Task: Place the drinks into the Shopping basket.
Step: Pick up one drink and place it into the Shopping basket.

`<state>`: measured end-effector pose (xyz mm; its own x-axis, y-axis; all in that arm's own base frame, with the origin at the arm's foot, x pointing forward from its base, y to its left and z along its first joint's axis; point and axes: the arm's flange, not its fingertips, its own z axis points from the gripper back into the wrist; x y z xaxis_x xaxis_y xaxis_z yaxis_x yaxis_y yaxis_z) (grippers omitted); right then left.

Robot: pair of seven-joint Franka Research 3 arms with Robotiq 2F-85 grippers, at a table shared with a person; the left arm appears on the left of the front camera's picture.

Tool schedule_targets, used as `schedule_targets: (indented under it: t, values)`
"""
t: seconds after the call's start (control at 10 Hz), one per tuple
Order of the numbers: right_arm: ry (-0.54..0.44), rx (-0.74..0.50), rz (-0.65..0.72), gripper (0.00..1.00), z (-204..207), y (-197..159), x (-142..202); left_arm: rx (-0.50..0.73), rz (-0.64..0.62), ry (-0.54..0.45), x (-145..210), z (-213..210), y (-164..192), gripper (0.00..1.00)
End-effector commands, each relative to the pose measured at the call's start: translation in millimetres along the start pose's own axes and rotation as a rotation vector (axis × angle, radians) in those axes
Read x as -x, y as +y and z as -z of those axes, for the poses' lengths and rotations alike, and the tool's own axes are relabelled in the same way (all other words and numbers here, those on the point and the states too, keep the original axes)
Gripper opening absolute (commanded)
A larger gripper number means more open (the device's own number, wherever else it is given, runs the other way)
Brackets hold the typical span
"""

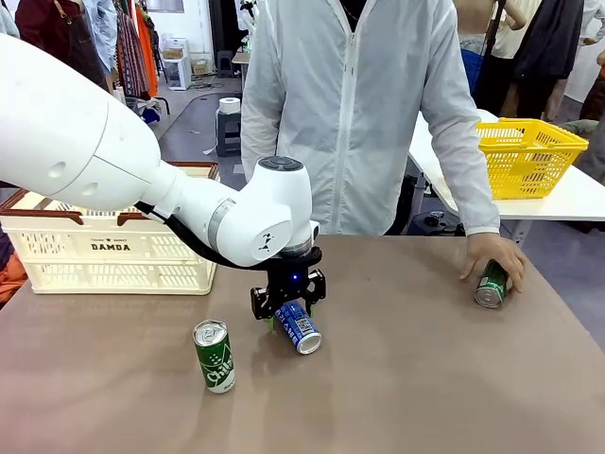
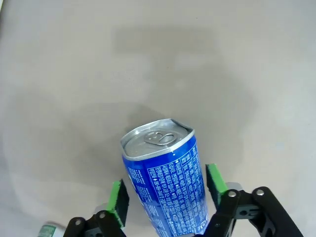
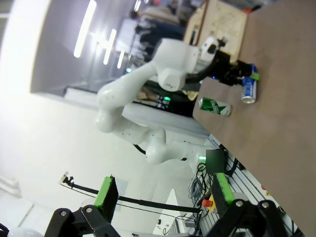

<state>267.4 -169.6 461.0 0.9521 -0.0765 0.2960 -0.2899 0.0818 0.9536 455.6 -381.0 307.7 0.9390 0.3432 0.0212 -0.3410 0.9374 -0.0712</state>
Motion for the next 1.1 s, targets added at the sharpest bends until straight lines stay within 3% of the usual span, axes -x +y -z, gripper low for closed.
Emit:
schedule_targets:
  t: [0.0, 0.6, 1.0]
  values:
    - [-0.006, -0.011, -0.001, 1.00, -1, 5, -2, 0.010, 0.008, -0.026, 3, 2, 4, 0.00]
    - [-0.006, -0.011, -0.001, 1.00, -1, 5, -2, 0.034, 0.030, -0.006, 0, -8, 8, 0.00]
    - [-0.006, -0.011, -0.001, 1.00, -1, 5, -2, 0.248, 0.177, -0.068, -4, -166, 20, 0.00]
